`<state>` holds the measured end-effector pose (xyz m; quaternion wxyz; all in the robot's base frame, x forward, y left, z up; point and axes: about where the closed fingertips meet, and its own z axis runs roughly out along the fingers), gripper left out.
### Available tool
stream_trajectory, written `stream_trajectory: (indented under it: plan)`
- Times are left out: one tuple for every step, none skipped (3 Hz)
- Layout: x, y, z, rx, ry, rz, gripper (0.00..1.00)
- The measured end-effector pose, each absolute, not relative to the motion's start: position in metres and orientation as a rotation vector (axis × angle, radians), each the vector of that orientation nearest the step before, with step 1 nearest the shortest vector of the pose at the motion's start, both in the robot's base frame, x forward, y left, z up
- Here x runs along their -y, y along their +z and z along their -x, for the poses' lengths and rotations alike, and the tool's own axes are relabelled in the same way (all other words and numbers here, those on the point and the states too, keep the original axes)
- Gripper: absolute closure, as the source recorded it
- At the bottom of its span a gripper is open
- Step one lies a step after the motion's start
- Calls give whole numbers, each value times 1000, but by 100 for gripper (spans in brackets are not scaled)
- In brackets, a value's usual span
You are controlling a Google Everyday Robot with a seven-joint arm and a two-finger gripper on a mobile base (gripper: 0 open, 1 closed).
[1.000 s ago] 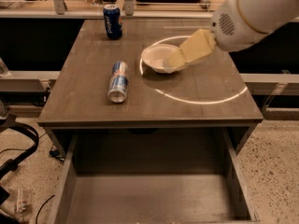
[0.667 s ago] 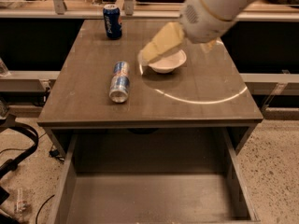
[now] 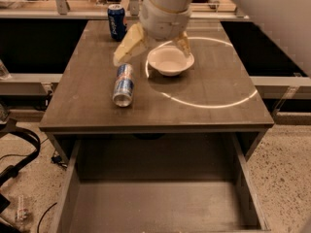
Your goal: Place redbull can upright
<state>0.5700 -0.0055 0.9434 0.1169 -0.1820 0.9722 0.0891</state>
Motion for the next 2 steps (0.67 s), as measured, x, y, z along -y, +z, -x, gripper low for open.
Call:
stream_trajectory:
  plan:
    - [-8,924,-583,-2938,209,438,0]
    - [-28,899,-597,-3008,153,341,0]
